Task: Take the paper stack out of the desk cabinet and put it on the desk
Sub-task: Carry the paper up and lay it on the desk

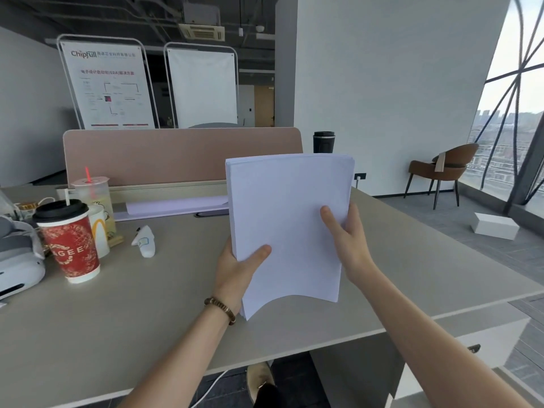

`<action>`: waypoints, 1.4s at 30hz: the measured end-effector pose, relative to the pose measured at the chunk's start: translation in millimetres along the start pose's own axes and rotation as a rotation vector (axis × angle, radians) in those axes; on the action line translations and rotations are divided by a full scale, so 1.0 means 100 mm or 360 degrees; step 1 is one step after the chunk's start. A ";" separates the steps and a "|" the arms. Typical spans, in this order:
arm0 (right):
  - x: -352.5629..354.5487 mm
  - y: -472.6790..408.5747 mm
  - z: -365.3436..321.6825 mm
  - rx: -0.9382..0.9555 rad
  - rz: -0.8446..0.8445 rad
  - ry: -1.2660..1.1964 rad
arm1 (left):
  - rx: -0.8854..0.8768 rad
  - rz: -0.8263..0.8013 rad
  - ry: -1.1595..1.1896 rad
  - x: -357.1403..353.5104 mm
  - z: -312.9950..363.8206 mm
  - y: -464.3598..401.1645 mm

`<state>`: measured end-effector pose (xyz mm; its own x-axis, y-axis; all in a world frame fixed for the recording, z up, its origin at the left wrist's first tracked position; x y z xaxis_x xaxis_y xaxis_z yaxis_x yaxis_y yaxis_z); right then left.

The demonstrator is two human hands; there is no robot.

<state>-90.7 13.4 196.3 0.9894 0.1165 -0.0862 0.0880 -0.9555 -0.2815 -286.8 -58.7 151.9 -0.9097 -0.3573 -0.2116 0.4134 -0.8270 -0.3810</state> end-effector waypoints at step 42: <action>1.19 -0.84 0.80 -0.0375 0.0094 0.0535 | 0.0280 -0.0216 -0.0379 -1.15 -0.82 -0.83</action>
<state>10.2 129.0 133.3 0.9727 0.0018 0.2322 0.0151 -0.9983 -0.0554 -213.0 86.7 133.6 -0.9481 -0.3132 0.0546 0.2938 -0.9288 -0.2257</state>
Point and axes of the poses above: each hand's wrist, its own y-axis away from the middle knuckle, its own x-axis out of the back of the hand, z = x × y, the point moved 1 cm from there along -y, towards the middle knuckle, and after that the axes turned 8 degrees about -x, right-handed, at the moved point
